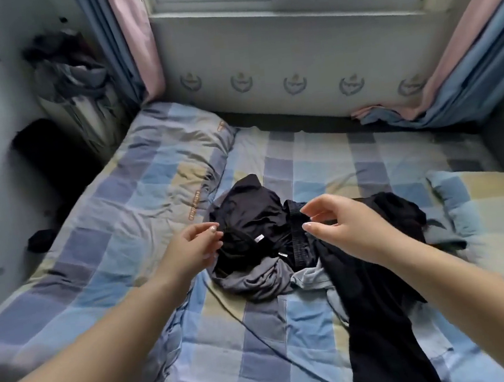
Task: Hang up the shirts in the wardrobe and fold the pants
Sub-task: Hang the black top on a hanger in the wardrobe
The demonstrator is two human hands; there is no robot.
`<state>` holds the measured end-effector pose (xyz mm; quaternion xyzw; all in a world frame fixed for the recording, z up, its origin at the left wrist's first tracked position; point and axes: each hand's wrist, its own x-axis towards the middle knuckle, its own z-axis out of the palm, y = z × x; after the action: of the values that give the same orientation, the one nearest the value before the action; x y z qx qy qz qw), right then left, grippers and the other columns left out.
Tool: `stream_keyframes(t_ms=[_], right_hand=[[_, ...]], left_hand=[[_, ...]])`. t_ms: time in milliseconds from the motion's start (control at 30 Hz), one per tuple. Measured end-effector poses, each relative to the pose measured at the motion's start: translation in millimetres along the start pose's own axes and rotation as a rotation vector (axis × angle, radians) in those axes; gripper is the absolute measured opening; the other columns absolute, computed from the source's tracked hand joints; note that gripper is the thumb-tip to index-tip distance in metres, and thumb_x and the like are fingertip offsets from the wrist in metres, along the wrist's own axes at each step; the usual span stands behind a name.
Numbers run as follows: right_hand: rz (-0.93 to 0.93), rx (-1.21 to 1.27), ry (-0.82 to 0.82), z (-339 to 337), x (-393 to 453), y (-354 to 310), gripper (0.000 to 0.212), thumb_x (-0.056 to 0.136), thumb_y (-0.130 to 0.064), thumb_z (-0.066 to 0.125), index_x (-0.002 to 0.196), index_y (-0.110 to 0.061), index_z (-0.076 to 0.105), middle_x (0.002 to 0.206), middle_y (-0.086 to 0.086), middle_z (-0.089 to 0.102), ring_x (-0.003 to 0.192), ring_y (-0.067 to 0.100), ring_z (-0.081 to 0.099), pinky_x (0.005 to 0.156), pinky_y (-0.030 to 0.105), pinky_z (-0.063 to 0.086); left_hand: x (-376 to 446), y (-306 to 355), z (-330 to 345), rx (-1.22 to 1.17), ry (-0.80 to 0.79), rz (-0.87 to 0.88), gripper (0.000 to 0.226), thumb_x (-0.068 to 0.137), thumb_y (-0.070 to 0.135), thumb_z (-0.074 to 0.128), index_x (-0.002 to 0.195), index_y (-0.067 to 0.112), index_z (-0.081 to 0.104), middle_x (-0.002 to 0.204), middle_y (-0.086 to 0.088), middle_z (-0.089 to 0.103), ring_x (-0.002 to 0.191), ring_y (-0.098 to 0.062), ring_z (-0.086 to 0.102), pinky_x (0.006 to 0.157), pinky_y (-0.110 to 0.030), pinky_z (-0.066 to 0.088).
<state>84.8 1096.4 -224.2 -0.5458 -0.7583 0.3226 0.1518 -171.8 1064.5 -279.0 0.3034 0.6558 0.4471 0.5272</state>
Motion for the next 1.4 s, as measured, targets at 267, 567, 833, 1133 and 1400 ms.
stream_keyframes(t_ms=[267, 567, 833, 1133, 1400], right_hand=[[0.29, 0.072, -0.072, 124.2, 69.8, 49.3, 0.025, 0.087, -0.033, 0.064, 0.111, -0.026, 0.061, 0.107, -0.012, 0.064, 0.095, 0.001, 0.059, 0.083, 0.017, 0.045], [0.503, 0.011, -0.125, 276.2, 166.0, 149.0, 0.045, 0.088, -0.032, 0.059, 0.131, -0.02, 0.053, 0.125, -0.003, 0.059, 0.116, 0.012, 0.053, 0.093, 0.022, 0.038], [0.507, -0.109, -0.176, 391.9, 236.7, 247.4, 0.053, 0.091, -0.036, 0.053, 0.142, -0.028, 0.04, 0.158, 0.001, 0.016, 0.144, 0.017, 0.019, 0.113, 0.028, 0.021], [0.469, -0.112, -0.142, 438.4, 270.1, 284.0, 0.054, 0.095, -0.037, 0.048, 0.144, -0.022, 0.032, 0.158, 0.003, 0.011, 0.139, 0.024, 0.029, 0.109, 0.038, 0.028], [0.457, 0.261, 0.374, 414.0, 258.9, 255.3, 0.025, 0.087, -0.025, 0.063, 0.112, -0.026, 0.062, 0.104, -0.009, 0.058, 0.07, -0.002, 0.049, 0.069, 0.005, 0.033]], left_hand=[[112.5, -74.8, -33.8, 0.076, -0.048, -0.242, 0.011, 0.098, 0.02, 0.052, 0.092, 0.016, 0.061, 0.092, -0.002, 0.065, 0.08, -0.013, 0.059, 0.069, -0.025, 0.044], [271.9, -180.7, -55.3, 0.41, -0.129, -0.176, 0.012, 0.097, 0.013, 0.051, 0.102, 0.01, 0.062, 0.098, -0.006, 0.066, 0.082, -0.012, 0.059, 0.065, -0.022, 0.043], [398.6, -279.8, -35.8, 0.906, -0.212, 0.249, 0.023, 0.092, 0.019, 0.058, 0.113, 0.019, 0.069, 0.135, -0.004, 0.055, 0.13, -0.018, 0.046, 0.105, -0.028, 0.034], [471.3, -322.7, -9.4, 1.437, -0.219, 0.317, 0.037, 0.095, 0.026, 0.046, 0.132, 0.018, 0.047, 0.161, -0.009, 0.005, 0.147, -0.032, 0.006, 0.114, -0.044, 0.023], [453.5, -275.7, -7.5, 0.877, 0.06, 0.393, 0.011, 0.083, 0.031, 0.071, 0.082, 0.022, 0.065, 0.088, 0.004, 0.065, 0.094, -0.021, 0.061, 0.075, -0.03, 0.043]])
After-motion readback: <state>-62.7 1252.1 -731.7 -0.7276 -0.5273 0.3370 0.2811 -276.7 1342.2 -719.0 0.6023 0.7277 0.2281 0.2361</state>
